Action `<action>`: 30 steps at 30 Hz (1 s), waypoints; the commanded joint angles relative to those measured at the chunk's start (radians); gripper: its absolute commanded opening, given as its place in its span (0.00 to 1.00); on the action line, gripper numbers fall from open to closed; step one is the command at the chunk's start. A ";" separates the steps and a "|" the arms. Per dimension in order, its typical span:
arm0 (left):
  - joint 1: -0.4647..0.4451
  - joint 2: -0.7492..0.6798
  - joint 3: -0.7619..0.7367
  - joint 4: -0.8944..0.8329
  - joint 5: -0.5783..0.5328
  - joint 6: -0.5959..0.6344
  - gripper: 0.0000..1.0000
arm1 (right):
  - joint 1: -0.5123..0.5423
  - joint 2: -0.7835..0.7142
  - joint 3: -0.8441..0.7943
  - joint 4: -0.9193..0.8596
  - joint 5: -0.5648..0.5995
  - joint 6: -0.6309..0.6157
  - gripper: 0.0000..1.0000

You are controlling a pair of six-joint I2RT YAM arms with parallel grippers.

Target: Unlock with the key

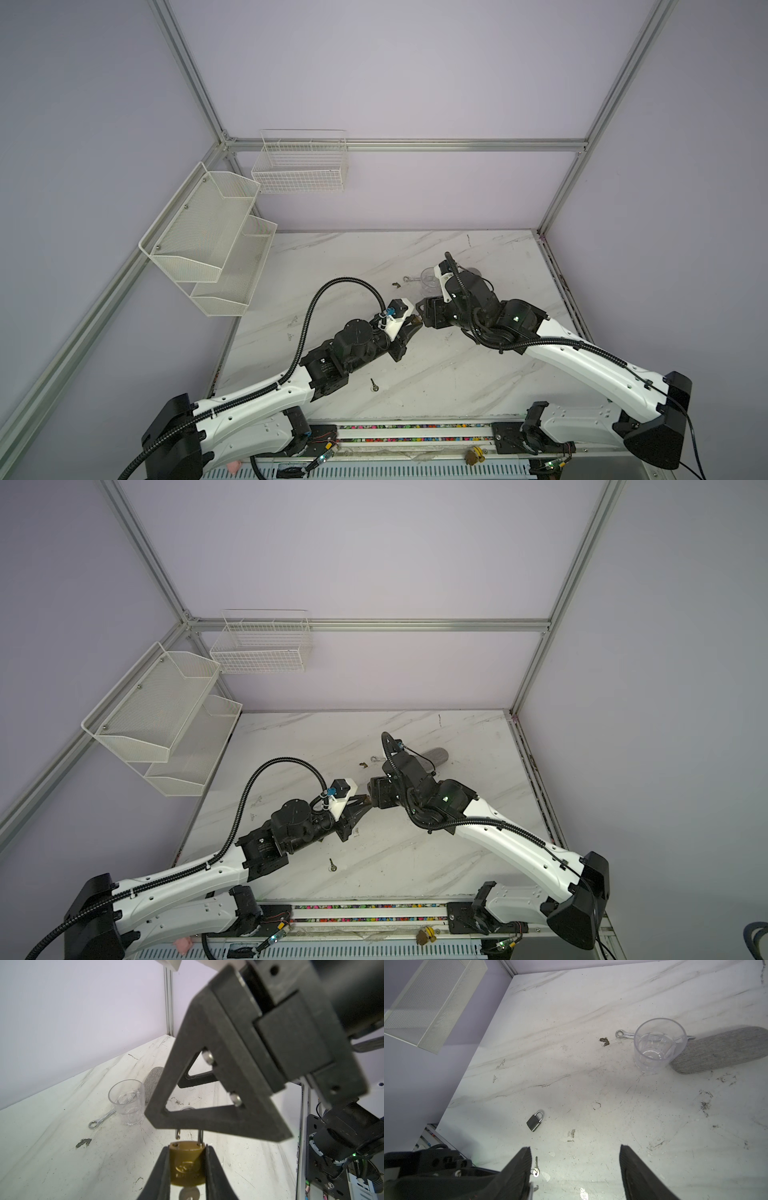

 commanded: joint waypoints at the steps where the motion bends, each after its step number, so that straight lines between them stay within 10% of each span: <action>1: 0.005 0.002 -0.033 0.068 0.009 0.023 0.00 | -0.012 0.006 0.037 -0.047 0.017 -0.027 0.70; 30: 0.006 -0.001 -0.063 0.124 -0.026 0.016 0.00 | -0.061 -0.079 -0.024 -0.121 -0.079 -0.080 0.71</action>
